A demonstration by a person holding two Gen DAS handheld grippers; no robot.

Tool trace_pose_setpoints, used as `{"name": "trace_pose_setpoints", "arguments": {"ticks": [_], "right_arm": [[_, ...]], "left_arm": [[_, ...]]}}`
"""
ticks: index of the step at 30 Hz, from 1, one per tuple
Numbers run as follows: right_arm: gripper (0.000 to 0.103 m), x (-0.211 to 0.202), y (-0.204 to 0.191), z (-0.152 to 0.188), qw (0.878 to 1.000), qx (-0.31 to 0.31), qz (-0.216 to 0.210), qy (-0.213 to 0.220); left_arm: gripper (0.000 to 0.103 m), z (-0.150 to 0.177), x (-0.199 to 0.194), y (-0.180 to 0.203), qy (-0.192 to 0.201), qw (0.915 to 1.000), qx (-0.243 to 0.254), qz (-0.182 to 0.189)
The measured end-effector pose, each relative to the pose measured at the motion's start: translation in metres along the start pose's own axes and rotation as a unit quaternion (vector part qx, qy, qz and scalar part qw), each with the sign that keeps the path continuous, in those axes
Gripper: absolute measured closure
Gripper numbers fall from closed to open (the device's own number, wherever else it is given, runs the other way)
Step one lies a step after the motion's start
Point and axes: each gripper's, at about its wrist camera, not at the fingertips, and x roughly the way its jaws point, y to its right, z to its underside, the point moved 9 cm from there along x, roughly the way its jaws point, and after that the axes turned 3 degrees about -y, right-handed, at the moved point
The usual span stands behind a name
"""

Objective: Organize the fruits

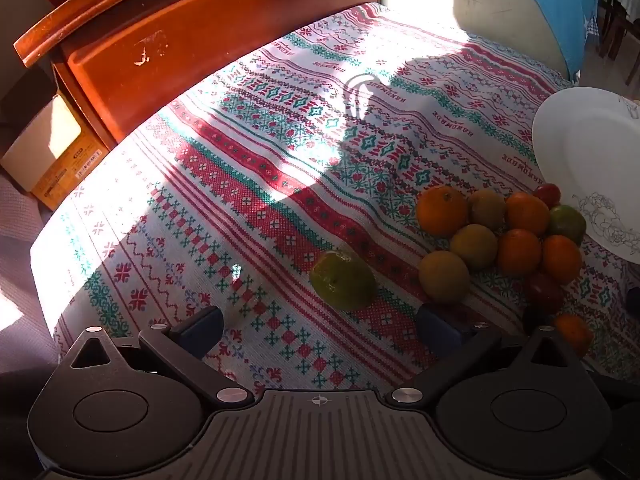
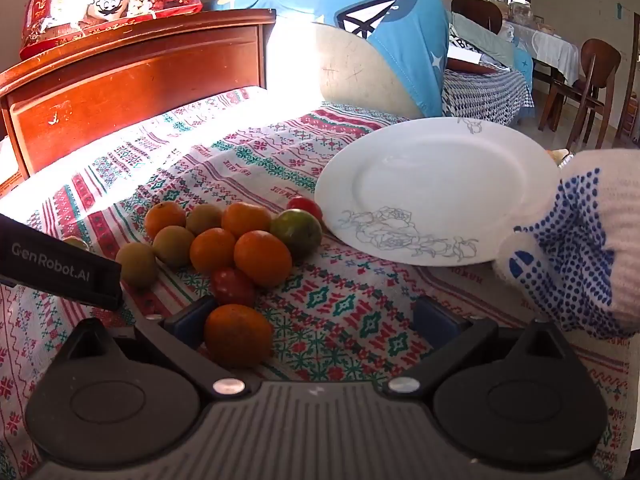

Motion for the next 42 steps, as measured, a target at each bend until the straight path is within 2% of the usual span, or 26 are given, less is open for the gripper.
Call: {"name": "trace_pose_setpoints", "arguments": {"ticks": [24,42], "right_arm": [[0.001,-0.0004,-0.0005,0.0001,1.000,0.001,-0.001,-0.001],[0.001,0.0003,-0.0012,-0.0008,1.000,0.001,0.001,0.000]], "left_arm": [[0.000,0.0020,-0.0006,0.0001,-0.007,0.9999,-0.007,0.008],[0.000,0.0021,-0.0020,0.0007,-0.002,1.0000,-0.002,0.001]]}}
